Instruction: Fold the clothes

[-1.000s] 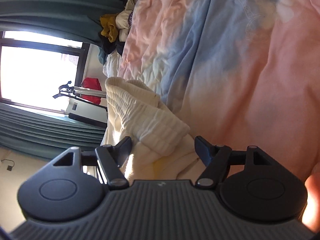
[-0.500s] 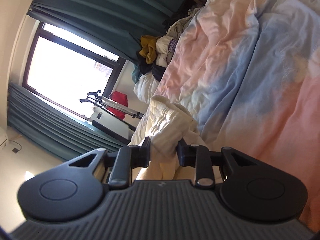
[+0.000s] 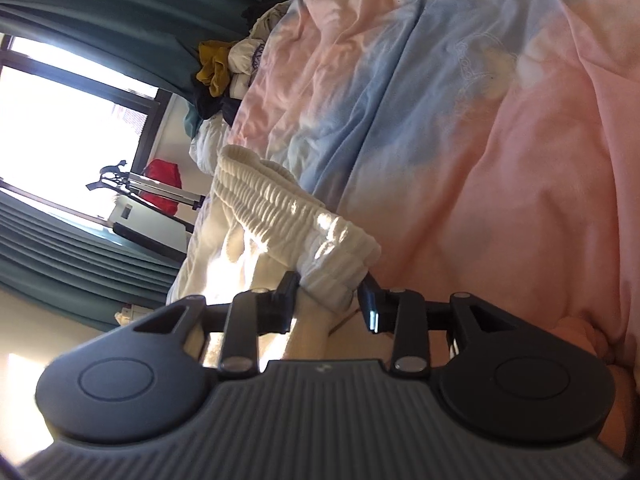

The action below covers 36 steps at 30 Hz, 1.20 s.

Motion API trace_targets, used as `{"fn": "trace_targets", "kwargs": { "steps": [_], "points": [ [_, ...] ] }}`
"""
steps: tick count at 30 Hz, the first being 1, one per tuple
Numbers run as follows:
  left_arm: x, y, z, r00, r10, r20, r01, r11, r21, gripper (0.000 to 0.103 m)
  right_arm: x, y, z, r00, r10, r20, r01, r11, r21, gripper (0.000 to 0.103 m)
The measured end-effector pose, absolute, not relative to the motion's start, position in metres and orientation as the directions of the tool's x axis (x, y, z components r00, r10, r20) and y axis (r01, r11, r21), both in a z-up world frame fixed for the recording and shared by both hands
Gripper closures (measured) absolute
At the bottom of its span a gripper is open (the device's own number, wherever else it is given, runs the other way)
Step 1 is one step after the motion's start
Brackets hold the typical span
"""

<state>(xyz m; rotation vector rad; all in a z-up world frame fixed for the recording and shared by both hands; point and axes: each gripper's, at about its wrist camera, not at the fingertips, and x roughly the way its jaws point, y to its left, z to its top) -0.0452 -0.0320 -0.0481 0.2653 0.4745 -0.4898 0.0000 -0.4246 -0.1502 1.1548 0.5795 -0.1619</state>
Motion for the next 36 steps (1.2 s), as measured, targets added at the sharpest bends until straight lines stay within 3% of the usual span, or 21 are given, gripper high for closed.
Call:
{"fn": "trace_targets", "kwargs": {
  "steps": [1, 3, 5, 7, 9, 13, 17, 23, 34, 36],
  "points": [
    [-0.044, -0.027, -0.044, 0.776, -0.403, -0.485, 0.504, 0.859, 0.094, 0.069, 0.0, -0.424, -0.148, 0.841, 0.174, -0.513, 0.407, 0.421, 0.81, 0.038],
    [-0.041, -0.017, -0.036, 0.774, -0.432, -0.462, 0.495, 0.869, 0.016, 0.052, 0.0, -0.419, -0.145, 0.834, 0.17, -0.526, 0.405, 0.459, 0.791, 0.021],
    [-0.039, -0.007, -0.027, 0.773, -0.46, -0.438, 0.484, 0.873, -0.062, 0.041, 0.005, -0.412, -0.144, 0.823, 0.196, -0.533, 0.386, 0.495, 0.779, 0.02],
    [-0.03, 0.004, -0.022, 0.772, -0.47, -0.429, 0.45, 0.88, -0.154, 0.024, 0.011, -0.404, -0.144, 0.81, 0.23, -0.539, 0.361, 0.529, 0.768, 0.021],
    [-0.011, 0.018, -0.024, 0.777, -0.451, -0.439, 0.372, 0.892, -0.257, 0.014, 0.017, -0.397, -0.144, 0.796, 0.262, -0.546, 0.334, 0.562, 0.757, 0.021],
    [0.037, 0.045, -0.033, 0.753, -0.394, -0.527, 0.208, 0.902, -0.377, 0.01, 0.026, -0.391, -0.151, 0.77, 0.273, -0.577, 0.337, 0.593, 0.731, 0.02],
    [0.08, 0.064, -0.048, 0.697, -0.366, -0.616, 0.076, 0.893, -0.444, 0.01, 0.034, -0.399, -0.162, 0.777, 0.304, -0.551, 0.335, 0.541, 0.772, 0.021],
    [0.102, 0.061, -0.066, 0.653, -0.418, -0.631, 0.061, 0.86, -0.506, 0.009, 0.054, -0.399, -0.177, 0.758, 0.324, -0.566, 0.355, 0.522, 0.775, 0.015],
    [0.136, 0.059, -0.099, 0.581, -0.511, -0.634, 0.021, 0.788, -0.616, 0.009, 0.053, -0.399, -0.163, 0.872, 0.345, -0.348, 0.185, 0.425, 0.886, 0.013],
    [0.136, 0.061, -0.104, 0.577, -0.525, -0.625, 0.008, 0.77, -0.639, 0.009, 0.057, -0.395, -0.16, 0.873, 0.34, -0.349, 0.175, 0.449, 0.876, 0.013]
  ]
}}
